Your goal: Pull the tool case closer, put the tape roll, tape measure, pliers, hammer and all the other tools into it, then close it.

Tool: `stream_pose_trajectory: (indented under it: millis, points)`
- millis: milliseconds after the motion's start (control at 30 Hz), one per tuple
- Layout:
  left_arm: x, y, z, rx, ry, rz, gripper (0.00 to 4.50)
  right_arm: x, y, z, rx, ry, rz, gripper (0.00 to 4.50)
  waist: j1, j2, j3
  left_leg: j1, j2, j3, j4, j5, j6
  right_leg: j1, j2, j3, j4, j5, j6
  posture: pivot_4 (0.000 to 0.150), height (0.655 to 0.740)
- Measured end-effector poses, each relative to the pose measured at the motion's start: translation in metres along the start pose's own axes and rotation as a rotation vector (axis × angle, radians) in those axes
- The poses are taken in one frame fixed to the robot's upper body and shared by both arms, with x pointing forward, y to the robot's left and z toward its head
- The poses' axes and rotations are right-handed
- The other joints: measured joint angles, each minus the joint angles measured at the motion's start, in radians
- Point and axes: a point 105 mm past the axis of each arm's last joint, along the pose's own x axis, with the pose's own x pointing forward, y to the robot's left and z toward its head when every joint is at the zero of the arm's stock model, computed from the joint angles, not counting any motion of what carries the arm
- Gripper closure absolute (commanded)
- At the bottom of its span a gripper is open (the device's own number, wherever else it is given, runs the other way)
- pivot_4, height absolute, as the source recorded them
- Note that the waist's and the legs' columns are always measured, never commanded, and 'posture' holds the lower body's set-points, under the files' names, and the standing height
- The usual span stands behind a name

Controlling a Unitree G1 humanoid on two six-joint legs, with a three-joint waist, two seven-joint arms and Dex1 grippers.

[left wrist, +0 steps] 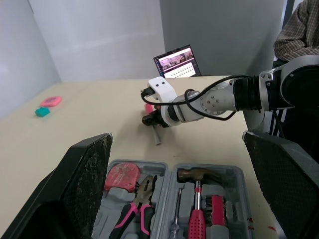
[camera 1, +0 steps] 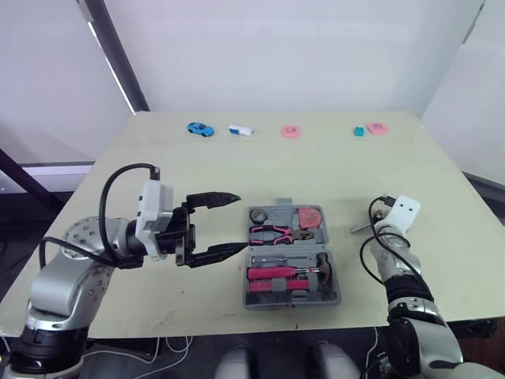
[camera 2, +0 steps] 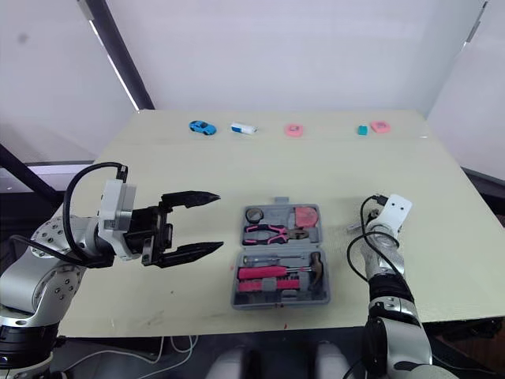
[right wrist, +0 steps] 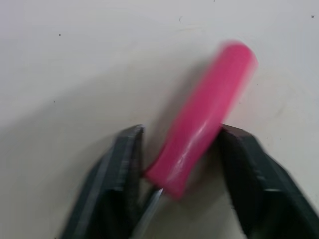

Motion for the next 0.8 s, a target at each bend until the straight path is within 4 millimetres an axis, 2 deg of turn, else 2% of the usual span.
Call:
stream_pose_trajectory:
  millis: [33,333,467,533,633,800]
  points:
    - [0.0,0.0,0.0,0.0,0.0,0.0,0.0,0.0,0.0,0.0,0.012,0.002,0.004,4.13,-0.001,0.0,0.0,0.0,0.0,0.0,0.0,0.0,0.0,0.0,0.0,0.0,0.0,0.0,0.0,0.15,0.74]
    - [0.0,0.001,0.001,0.002,-0.002,0.004,0.0,0.002,0.002,0.002,0.009,0.017,0.038,4.13,-0.005,0.0,0.0,0.0,0.0,0.0,0.0,0.0,0.0,0.0,0.0,0.0,0.0,0.0,0.0,0.15,0.74]
    - [0.0,0.001,0.0,-0.001,-0.001,0.005,0.0,-0.003,0.009,0.001,-0.086,0.014,0.13,4.13,-0.006,0.001,0.0,0.0,0.0,0.0,-0.002,0.0,0.0,0.0,0.0,0.0,-0.001,0.0,0.0,0.15,0.74]
    - [0.0,0.0,0.0,-0.002,0.0,0.002,0.0,-0.009,0.013,-0.001,-0.165,0.012,0.207,4.13,-0.004,0.001,0.001,0.0,0.0,0.0,-0.003,0.0,0.0,-0.001,0.0,0.0,-0.001,0.0,0.0,0.15,0.74]
    - [-0.002,-0.004,-0.005,-0.023,0.015,-0.007,0.0,-0.026,0.005,-0.001,-0.339,0.006,0.366,4.13,0.008,0.002,0.001,-0.001,-0.001,0.0,-0.008,0.0,0.0,-0.002,-0.001,0.0,-0.004,0.0,0.0,0.15,0.74]
    - [-0.004,-0.011,-0.008,-0.035,0.036,-0.053,0.0,-0.063,-0.005,-0.01,-0.502,0.042,0.552,4.13,0.007,0.002,0.001,0.0,-0.001,0.0,-0.01,0.0,0.0,-0.003,0.0,0.0,-0.004,-0.001,0.0,0.15,0.74]
